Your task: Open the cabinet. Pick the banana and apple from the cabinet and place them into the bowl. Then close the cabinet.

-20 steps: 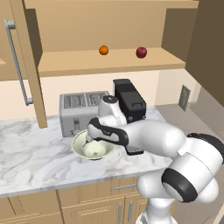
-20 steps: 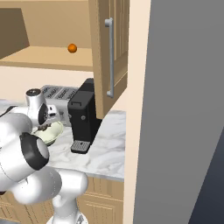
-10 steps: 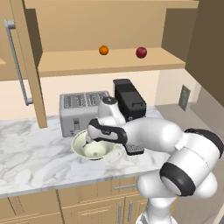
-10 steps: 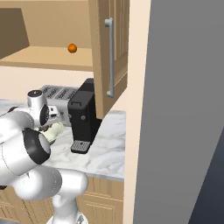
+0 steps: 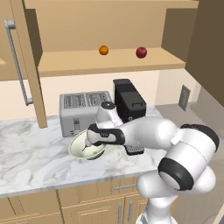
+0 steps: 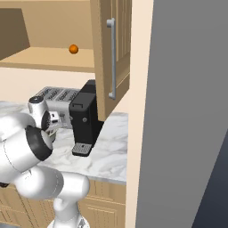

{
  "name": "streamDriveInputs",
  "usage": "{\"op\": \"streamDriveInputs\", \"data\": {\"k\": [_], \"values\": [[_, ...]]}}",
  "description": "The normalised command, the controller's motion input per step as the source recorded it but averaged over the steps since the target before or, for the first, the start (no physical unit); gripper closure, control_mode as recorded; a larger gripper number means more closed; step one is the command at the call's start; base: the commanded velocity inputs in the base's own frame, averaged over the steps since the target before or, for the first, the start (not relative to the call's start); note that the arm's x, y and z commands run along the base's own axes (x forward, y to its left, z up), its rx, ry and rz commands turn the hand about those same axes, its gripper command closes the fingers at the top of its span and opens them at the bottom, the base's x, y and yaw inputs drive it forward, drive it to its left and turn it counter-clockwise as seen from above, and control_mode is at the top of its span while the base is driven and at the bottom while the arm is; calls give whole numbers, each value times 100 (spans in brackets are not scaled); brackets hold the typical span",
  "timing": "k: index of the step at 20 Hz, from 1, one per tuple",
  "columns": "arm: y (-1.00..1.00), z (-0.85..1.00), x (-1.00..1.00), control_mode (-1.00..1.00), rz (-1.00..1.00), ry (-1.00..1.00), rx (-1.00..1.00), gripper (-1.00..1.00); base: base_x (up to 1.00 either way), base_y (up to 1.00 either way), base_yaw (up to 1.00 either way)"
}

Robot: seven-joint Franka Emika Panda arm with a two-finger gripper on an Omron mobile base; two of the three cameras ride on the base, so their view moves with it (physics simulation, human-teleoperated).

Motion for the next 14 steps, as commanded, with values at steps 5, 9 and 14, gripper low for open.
{"op": "streamDriveInputs", "data": {"k": [5,9,14], "values": [[1,-3,0,-100,0,0,0,100,0,0,0],[0,0,0,-100,0,0,0,-100,0,0,0],[0,10,0,-100,0,0,0,-100,0,0,0]]}}
